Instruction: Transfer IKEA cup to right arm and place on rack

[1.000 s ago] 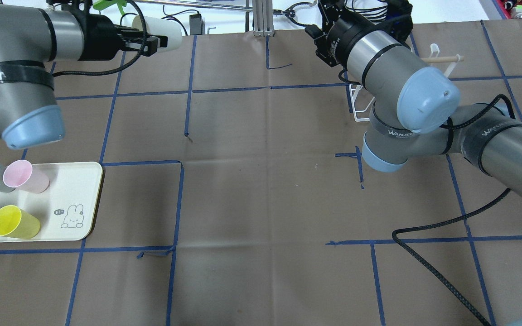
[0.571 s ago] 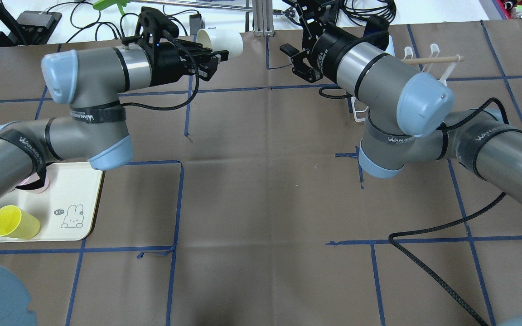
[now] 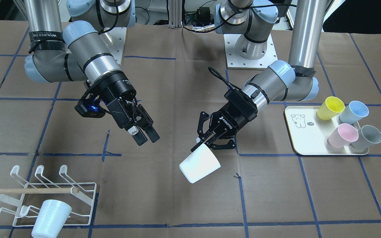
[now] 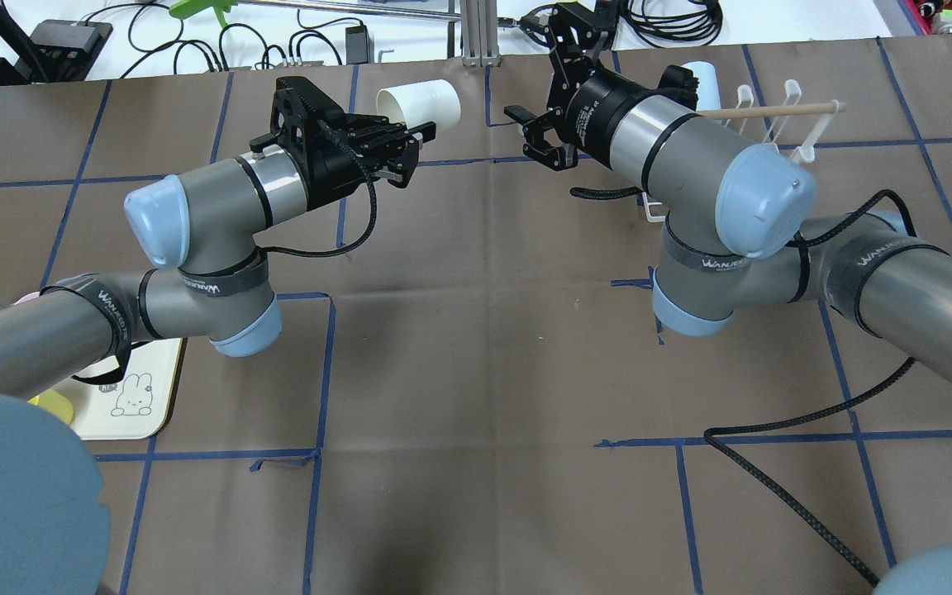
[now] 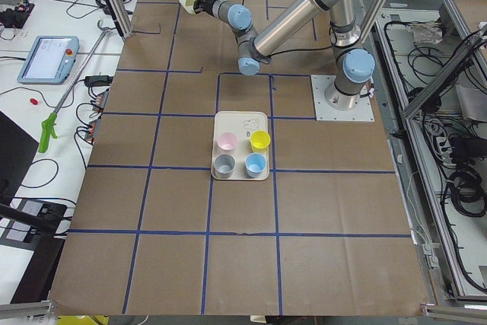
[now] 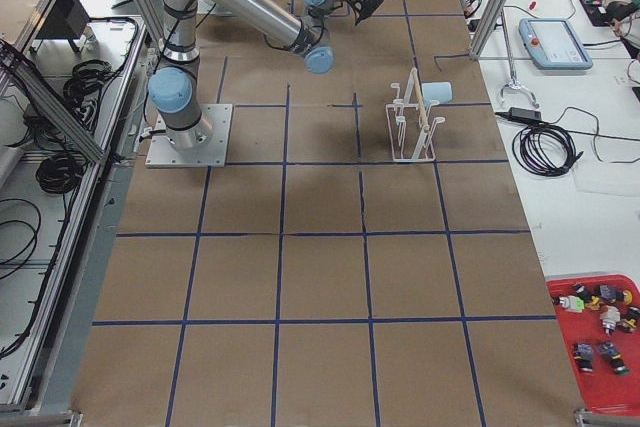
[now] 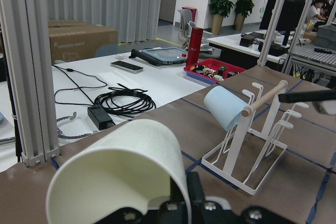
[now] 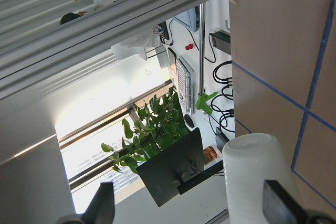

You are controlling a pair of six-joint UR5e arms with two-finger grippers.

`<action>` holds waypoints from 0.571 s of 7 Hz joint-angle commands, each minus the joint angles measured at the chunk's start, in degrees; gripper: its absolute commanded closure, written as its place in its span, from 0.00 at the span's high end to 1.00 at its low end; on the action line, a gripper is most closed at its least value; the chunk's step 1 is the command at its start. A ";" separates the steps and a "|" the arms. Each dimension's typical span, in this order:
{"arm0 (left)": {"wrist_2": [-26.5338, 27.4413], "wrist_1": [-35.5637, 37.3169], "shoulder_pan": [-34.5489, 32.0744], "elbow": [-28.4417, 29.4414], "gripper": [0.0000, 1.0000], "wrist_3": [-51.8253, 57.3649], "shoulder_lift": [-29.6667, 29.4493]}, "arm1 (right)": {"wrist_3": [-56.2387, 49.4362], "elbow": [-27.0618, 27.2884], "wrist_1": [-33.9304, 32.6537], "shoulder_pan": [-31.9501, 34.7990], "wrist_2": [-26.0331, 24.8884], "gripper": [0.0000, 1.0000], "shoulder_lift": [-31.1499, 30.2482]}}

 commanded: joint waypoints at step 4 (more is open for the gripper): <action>0.94 2.74 -3.04 0.10 0.02 -5.45 0.16 | -10.41 0.91 2.16 1.57 0.24 0.99 2.85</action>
